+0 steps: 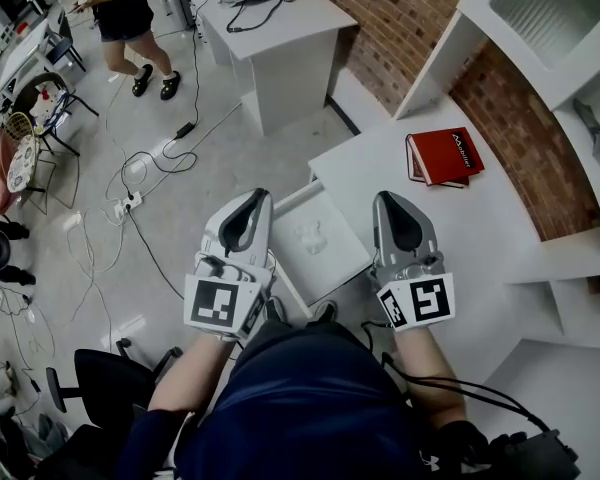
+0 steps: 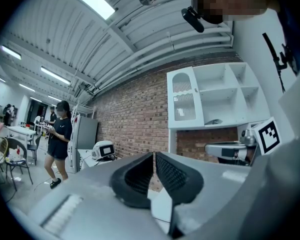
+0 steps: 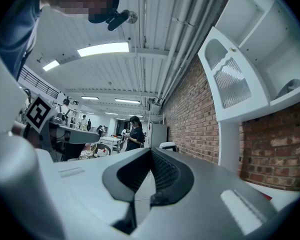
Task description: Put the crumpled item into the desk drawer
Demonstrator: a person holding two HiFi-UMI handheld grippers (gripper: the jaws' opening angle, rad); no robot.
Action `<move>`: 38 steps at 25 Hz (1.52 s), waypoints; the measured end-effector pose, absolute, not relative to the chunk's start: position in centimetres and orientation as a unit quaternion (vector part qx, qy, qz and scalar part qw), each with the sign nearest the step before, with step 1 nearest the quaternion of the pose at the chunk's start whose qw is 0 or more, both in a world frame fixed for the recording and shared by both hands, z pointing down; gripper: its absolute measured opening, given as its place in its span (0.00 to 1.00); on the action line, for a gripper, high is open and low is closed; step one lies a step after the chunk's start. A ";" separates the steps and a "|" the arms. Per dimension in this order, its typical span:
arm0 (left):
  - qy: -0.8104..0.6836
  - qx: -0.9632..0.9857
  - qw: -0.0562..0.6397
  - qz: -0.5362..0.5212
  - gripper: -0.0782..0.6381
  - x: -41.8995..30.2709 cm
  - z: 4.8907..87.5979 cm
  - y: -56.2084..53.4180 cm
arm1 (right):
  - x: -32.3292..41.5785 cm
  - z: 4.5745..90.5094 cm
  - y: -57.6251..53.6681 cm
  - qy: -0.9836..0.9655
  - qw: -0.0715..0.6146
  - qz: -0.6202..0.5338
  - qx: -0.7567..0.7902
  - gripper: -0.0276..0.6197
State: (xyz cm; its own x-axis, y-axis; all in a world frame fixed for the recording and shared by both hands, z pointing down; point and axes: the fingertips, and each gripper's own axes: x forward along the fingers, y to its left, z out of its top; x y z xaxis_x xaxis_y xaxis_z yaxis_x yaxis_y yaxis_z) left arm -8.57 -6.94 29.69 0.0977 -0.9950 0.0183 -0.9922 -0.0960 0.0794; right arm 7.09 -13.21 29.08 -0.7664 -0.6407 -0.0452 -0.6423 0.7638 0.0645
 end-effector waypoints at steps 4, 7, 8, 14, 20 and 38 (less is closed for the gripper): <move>-0.672 0.740 0.036 -0.017 0.13 -8.7 29.8 -7.1 | 7.1 29.3 -13.3 0.939 0.009 0.034 -0.341 0.05; -0.673 0.739 0.040 -0.015 0.13 -8.8 29.9 -7.2 | 6.9 29.4 -13.4 0.940 0.009 0.031 -0.339 0.05; -0.673 0.738 0.040 -0.014 0.13 -8.8 30.0 -7.2 | 6.9 29.4 -13.4 0.941 0.009 0.031 -0.338 0.05; -0.671 0.740 0.036 -0.015 0.13 -8.6 29.9 -7.5 | 7.0 29.4 -13.7 0.941 0.012 0.031 -0.337 0.05; -0.671 0.741 0.037 -0.014 0.13 -8.3 30.0 -7.7 | 7.2 29.6 -14.0 0.942 0.012 0.025 -0.335 0.05; -0.674 0.737 0.039 -0.002 0.13 -6.1 30.6 -8.5 | 9.3 30.6 -14.8 0.943 0.016 0.010 -0.331 0.05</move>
State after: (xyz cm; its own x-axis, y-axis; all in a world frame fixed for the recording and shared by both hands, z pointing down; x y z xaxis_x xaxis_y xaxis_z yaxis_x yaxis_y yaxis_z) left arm -6.13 -8.51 30.59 0.0903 -0.9946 0.0501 -0.9943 -0.0872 0.0608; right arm 9.32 -14.84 30.57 -0.7799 -0.6248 -0.0374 -0.6254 0.7802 0.0083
